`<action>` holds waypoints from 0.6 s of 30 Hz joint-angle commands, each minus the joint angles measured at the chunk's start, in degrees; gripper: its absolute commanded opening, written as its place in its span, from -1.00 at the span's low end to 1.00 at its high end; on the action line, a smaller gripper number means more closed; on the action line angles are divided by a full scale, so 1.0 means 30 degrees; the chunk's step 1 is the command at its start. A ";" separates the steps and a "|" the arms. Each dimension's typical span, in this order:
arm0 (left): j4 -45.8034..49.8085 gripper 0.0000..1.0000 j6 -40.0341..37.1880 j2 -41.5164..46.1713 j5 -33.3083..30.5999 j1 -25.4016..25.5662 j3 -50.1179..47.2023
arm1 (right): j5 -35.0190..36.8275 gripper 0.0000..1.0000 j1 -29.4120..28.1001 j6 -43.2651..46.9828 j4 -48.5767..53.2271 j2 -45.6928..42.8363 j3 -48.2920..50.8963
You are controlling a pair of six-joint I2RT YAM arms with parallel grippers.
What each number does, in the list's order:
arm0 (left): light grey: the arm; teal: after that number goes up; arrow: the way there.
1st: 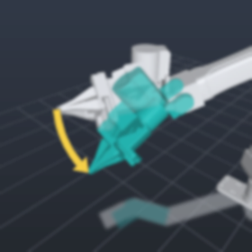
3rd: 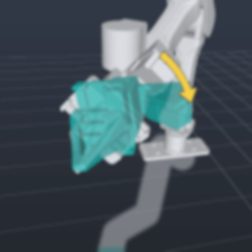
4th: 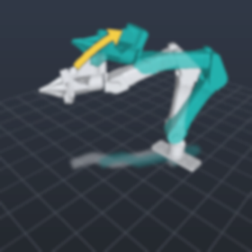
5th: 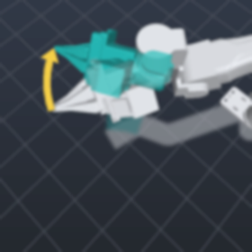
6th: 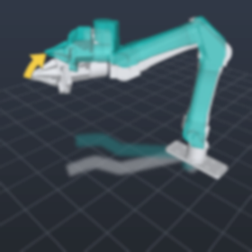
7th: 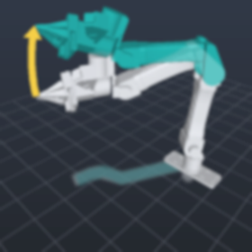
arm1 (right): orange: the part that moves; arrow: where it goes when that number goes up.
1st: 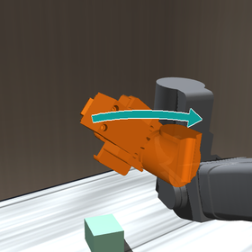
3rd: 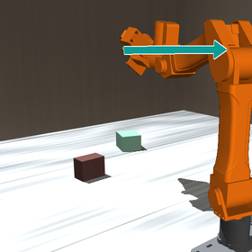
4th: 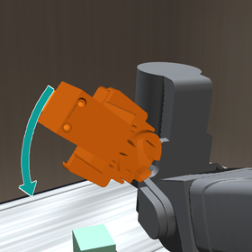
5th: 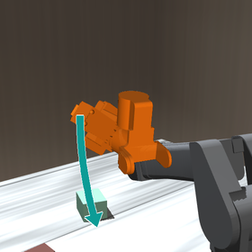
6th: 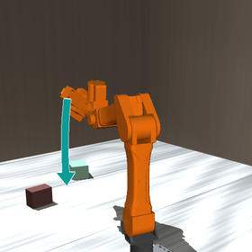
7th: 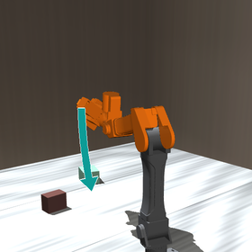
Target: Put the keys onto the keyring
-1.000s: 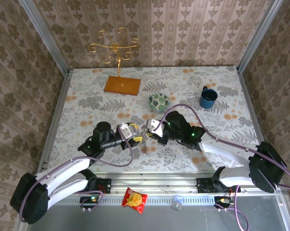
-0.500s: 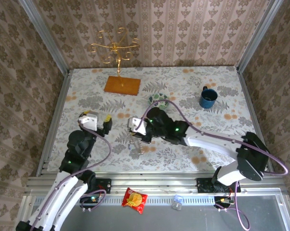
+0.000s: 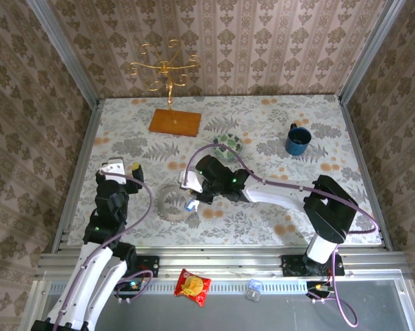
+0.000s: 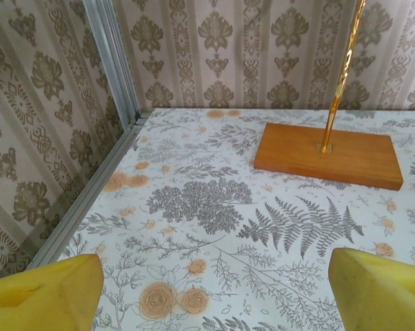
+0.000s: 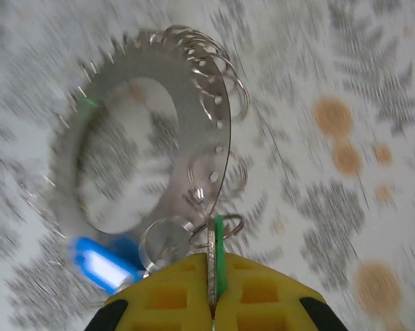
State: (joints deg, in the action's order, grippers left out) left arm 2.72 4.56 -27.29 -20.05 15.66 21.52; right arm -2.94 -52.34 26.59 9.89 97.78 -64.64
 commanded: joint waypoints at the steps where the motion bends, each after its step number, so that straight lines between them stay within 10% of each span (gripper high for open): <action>1: -0.0480 0.71 0.0486 -0.0638 -0.0405 -0.0262 0.0094 | 0.3158 -1.00 0.0501 0.2412 0.4141 0.0587 -0.0250; 13: -0.2803 0.90 0.0444 -0.3362 -0.0955 -0.0432 -0.0508 | 0.6618 -0.89 0.1455 0.4116 0.6129 0.1450 0.0966; 18: -0.3507 1.00 -0.0061 -0.5258 -0.1551 -0.0533 -0.0129 | 0.6242 -0.21 0.1869 0.3705 0.6352 0.0964 0.1542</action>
State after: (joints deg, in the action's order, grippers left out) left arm -4.67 5.19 -41.01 -22.61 14.68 20.62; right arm 14.76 -47.57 37.58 26.39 101.36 -61.30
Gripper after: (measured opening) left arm 0.999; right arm 0.367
